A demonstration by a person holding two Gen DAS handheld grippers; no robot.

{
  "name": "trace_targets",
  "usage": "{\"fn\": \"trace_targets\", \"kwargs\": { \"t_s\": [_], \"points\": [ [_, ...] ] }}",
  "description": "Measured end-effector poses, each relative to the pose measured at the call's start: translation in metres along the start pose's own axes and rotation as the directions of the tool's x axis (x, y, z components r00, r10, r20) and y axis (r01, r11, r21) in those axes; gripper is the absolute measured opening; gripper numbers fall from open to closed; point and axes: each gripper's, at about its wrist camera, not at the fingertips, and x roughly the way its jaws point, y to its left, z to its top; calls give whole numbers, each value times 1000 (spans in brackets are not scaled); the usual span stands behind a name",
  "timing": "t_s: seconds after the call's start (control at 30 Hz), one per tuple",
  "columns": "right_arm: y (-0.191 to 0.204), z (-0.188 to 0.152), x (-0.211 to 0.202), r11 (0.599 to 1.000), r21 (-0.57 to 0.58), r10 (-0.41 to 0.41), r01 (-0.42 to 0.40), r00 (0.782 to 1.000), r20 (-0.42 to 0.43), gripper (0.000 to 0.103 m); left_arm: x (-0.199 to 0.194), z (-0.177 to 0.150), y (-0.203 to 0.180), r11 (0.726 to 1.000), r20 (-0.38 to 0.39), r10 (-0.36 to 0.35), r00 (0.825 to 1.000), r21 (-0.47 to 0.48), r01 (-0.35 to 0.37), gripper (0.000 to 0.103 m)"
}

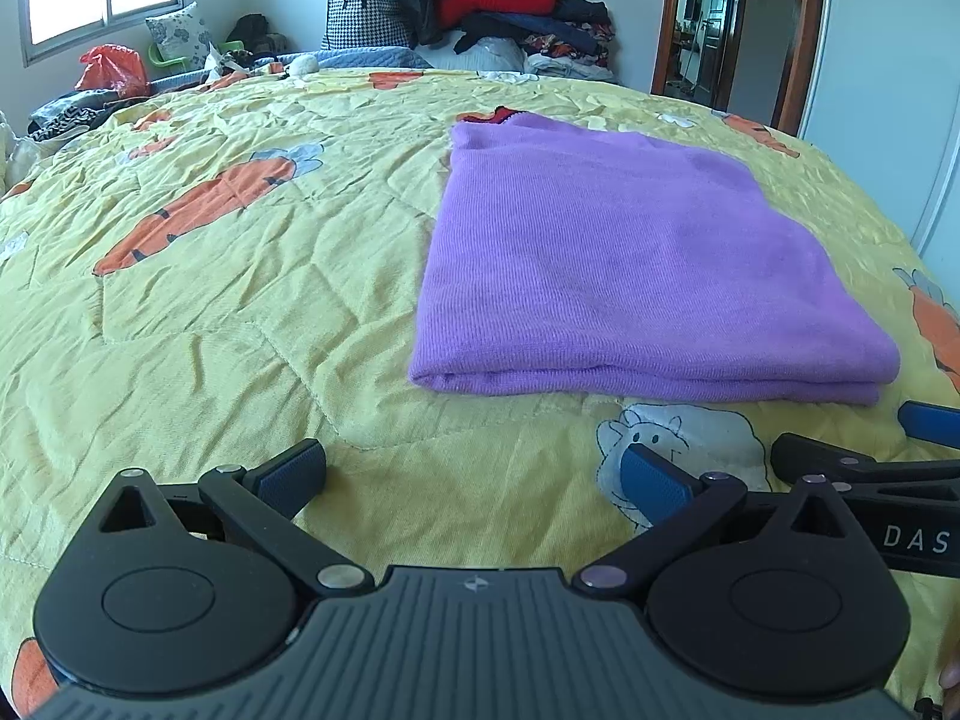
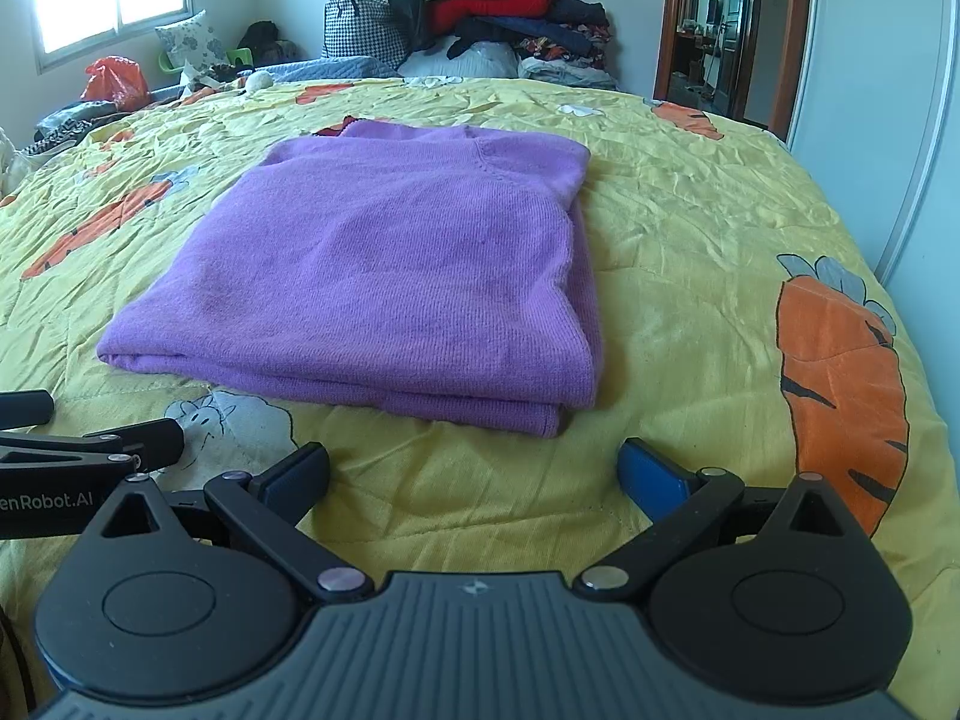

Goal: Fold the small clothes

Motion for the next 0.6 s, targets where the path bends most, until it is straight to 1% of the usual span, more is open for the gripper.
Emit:
{"fn": "trace_targets", "kwargs": {
  "t_s": [0.6],
  "points": [
    [-1,0,0,1000,-3,5,-5,1000,0,103,-1,0,-1,1000,0,1,1000,0,-1,103]
  ]
}}
